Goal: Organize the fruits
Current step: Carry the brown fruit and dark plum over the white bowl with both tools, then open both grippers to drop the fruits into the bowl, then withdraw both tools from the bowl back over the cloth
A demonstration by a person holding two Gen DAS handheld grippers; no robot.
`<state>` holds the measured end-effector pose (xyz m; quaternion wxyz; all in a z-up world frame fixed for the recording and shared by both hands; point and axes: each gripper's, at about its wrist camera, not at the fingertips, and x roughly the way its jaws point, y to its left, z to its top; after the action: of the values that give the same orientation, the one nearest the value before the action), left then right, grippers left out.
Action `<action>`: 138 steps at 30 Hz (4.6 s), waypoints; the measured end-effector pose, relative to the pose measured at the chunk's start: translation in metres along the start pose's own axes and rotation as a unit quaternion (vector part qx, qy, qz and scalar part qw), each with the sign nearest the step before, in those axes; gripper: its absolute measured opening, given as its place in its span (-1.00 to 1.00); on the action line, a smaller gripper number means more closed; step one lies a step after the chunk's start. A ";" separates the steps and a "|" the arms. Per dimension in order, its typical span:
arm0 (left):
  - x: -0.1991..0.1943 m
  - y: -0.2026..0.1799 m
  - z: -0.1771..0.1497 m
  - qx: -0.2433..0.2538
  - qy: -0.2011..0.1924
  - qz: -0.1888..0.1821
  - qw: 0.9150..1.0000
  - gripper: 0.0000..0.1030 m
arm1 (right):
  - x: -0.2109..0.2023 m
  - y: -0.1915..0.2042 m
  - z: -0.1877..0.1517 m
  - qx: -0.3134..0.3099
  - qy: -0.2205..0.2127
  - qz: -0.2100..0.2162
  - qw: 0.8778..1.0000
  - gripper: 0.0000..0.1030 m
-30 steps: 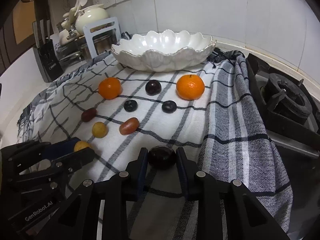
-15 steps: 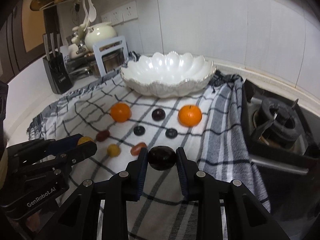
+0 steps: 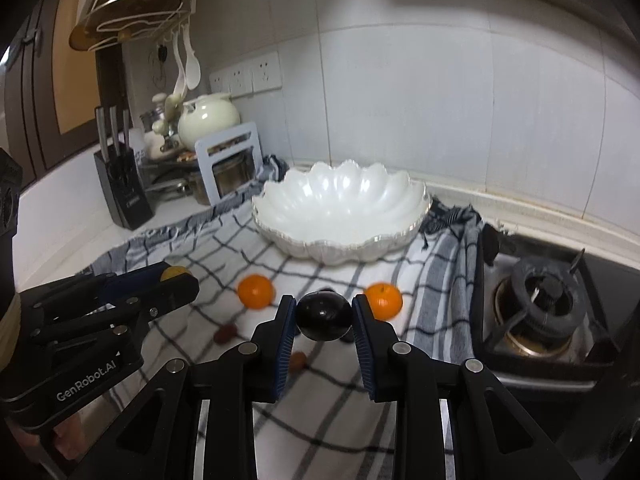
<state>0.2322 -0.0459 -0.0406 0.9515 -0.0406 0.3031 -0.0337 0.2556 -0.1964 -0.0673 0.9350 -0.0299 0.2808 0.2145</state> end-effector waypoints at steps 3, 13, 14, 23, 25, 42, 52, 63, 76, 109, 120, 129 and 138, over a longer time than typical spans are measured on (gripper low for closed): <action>0.000 0.005 0.014 0.000 -0.013 -0.004 1.000 -0.47 | -0.001 0.003 0.012 -0.002 -0.015 -0.007 1.000 -0.42; 0.010 0.024 0.062 0.009 -0.052 -0.008 0.999 -0.47 | 0.006 0.009 0.057 -0.008 -0.062 -0.030 0.998 -0.42; 0.011 0.025 0.066 0.008 -0.055 -0.008 0.998 -0.47 | 0.009 0.009 0.063 -0.009 -0.066 -0.033 0.997 -0.42; 0.037 0.041 0.107 0.024 -0.064 -0.007 0.998 -0.47 | 0.042 0.006 0.104 -0.005 -0.076 -0.049 0.996 -0.42; 0.045 0.043 0.116 0.027 -0.062 -0.009 0.998 -0.47 | 0.053 0.004 0.111 -0.002 -0.071 -0.052 0.996 -0.42; 0.137 0.058 0.169 0.045 0.000 -0.021 0.999 -0.47 | 0.151 -0.031 0.164 0.013 0.005 -0.066 0.998 -0.42; 0.209 0.060 0.182 0.035 0.069 -0.023 0.997 -0.47 | 0.209 -0.054 0.176 0.026 0.061 -0.070 0.995 -0.42; 0.282 0.069 0.166 0.004 0.164 -0.022 0.986 -0.47 | 0.270 -0.075 0.166 0.049 0.146 -0.064 0.986 -0.42; 0.296 0.075 0.154 0.015 0.195 0.000 0.981 -0.09 | 0.293 -0.083 0.154 0.075 0.196 -0.067 0.975 -0.15; 0.077 0.063 0.159 0.023 -0.013 0.023 0.999 0.51 | 0.103 -0.025 0.150 0.029 0.031 -0.056 0.997 -0.07; 0.011 0.055 0.133 0.036 -0.051 0.026 0.998 0.51 | 0.045 -0.002 0.124 0.013 -0.006 -0.062 0.998 -0.07; -0.023 0.051 0.104 0.055 -0.056 0.035 0.996 0.51 | 0.012 0.013 0.103 0.008 -0.020 -0.059 0.998 -0.07; -0.045 0.046 0.079 0.076 -0.067 0.054 0.993 0.51 | -0.004 0.025 0.082 -0.003 -0.010 -0.050 0.999 -0.07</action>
<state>0.2430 0.0088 0.0454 0.9705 0.0460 0.2366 -0.0024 0.2848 -0.1609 0.0053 0.9471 -0.0443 0.2694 0.1685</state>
